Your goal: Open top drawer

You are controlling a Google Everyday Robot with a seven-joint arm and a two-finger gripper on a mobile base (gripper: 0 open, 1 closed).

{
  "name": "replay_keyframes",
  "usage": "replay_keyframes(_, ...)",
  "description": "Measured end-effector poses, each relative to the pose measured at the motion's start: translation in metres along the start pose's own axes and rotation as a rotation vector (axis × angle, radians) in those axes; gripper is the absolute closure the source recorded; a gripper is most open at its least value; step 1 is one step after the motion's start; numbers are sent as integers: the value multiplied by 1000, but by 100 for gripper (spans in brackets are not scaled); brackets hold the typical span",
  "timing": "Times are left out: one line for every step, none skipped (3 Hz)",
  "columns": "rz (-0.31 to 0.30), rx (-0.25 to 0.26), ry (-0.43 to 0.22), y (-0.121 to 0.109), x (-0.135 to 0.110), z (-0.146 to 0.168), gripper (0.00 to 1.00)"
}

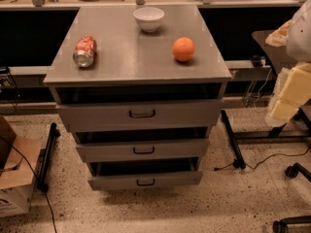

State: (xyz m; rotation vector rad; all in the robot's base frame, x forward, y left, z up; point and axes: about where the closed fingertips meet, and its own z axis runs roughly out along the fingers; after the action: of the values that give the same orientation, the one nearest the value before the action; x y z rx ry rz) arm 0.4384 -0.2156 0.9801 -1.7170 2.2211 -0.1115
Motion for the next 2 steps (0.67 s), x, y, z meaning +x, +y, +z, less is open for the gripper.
replay_keyframes(0, 0, 0, 0, 0, 0, 0)
replay_keyframes(0, 0, 0, 0, 0, 0, 19)
